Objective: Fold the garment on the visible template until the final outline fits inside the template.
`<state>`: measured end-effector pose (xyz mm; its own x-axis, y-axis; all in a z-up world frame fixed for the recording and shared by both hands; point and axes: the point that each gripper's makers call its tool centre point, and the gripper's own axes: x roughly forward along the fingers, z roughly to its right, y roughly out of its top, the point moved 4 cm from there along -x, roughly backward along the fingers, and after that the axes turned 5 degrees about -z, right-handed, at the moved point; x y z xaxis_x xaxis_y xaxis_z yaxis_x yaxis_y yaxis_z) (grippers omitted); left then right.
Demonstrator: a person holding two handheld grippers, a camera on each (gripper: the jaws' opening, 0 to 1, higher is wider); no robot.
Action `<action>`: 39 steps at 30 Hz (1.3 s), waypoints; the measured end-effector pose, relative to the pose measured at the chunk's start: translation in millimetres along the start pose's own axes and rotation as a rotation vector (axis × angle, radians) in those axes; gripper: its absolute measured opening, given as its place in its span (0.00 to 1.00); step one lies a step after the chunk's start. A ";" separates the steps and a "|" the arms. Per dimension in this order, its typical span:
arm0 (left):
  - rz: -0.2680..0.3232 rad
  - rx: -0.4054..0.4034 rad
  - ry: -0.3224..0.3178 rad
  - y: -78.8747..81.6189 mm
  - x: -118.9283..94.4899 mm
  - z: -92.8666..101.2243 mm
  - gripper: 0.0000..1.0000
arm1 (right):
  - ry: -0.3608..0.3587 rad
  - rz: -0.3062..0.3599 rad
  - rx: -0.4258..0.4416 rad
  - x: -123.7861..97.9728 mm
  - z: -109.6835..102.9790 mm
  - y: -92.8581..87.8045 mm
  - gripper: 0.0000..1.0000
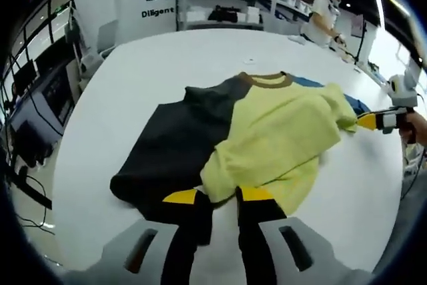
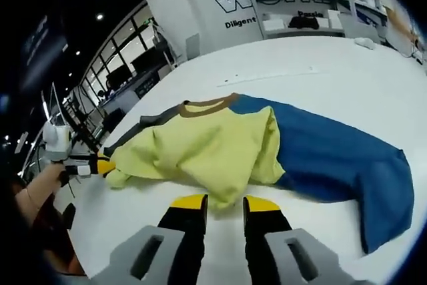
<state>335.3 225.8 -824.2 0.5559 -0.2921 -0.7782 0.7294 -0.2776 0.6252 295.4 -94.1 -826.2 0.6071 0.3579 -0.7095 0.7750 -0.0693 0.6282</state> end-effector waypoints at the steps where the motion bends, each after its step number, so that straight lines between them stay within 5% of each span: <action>1: 0.000 -0.005 -0.001 0.1 0.0 -0.3 0.16 | -0.004 -0.012 0.002 1.7 0.5 -2.4 0.07; 8: -0.004 -0.006 0.001 -1.7 -5.0 -1.9 0.04 | -0.005 -0.014 0.011 -1.3 0.9 -4.4 0.00; 19: 0.030 0.039 0.003 4.6 -23.8 5.1 0.03 | 0.004 0.010 -0.023 -20.9 1.0 -0.7 0.00; 27: 0.066 0.073 0.002 7.0 -57.3 16.1 0.03 | 0.027 0.006 -0.053 -42.2 -0.9 -4.3 0.00; 39: -0.007 0.125 -0.041 -20.4 -106.7 48.6 0.03 | 0.067 -0.062 -0.108 -90.7 -1.4 -26.5 0.00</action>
<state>241.7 218.1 -751.1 0.5328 -0.3260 -0.7809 0.6761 -0.3910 0.6246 219.6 -123.5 -778.0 0.5426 0.4203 -0.7273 0.7849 0.0546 0.6172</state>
